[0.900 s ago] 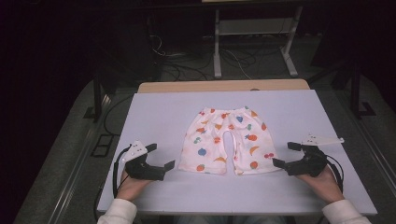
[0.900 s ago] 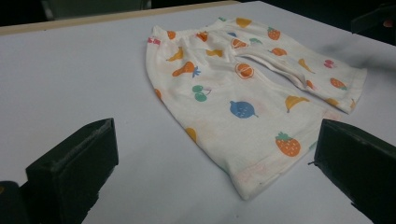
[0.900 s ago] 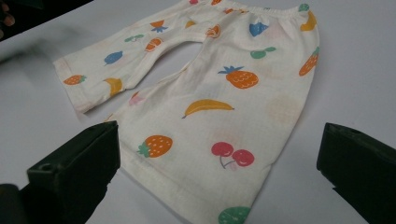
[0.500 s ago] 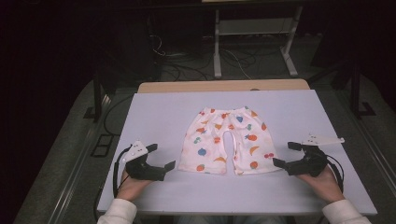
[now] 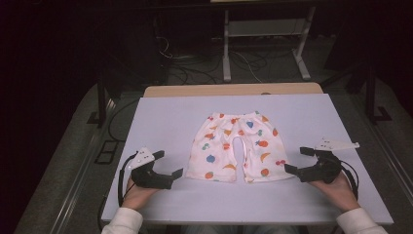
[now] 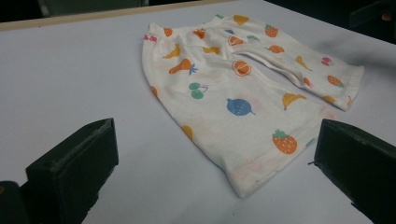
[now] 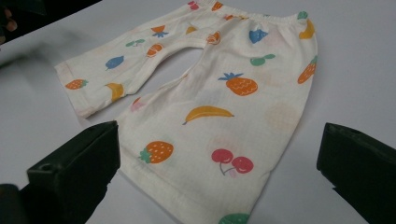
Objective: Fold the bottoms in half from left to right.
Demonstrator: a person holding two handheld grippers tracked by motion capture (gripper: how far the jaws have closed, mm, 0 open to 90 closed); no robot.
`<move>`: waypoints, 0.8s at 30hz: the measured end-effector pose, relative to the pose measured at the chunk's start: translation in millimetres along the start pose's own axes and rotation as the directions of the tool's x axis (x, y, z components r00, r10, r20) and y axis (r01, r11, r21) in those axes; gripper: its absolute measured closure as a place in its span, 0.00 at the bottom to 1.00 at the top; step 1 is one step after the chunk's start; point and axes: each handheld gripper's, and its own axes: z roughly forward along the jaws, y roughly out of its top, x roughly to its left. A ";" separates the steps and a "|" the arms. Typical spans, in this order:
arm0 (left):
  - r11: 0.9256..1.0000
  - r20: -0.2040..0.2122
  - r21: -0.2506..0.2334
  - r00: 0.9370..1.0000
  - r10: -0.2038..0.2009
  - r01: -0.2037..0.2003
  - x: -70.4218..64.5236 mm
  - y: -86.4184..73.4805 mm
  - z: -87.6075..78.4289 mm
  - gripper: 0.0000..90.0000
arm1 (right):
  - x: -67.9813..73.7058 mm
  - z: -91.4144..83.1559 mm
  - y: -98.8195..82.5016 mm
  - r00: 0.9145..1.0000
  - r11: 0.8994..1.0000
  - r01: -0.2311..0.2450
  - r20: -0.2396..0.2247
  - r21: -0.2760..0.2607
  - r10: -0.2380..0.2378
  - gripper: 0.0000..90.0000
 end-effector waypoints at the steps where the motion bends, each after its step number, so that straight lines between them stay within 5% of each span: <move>1: 1.000 -0.001 0.004 1.000 0.001 -0.001 0.1 -0.1 0.2 0.00 | 0.1 0.0 2.3 1.000 1.000 0.003 0.007 0.002 -0.003 0.00; 24: 1.000 0.003 0.015 1.000 0.011 -0.011 -1.7 -0.2 1.7 0.00 | 3.6 12.7 61.8 0.998 0.997 0.059 -0.036 0.050 -0.057 0.00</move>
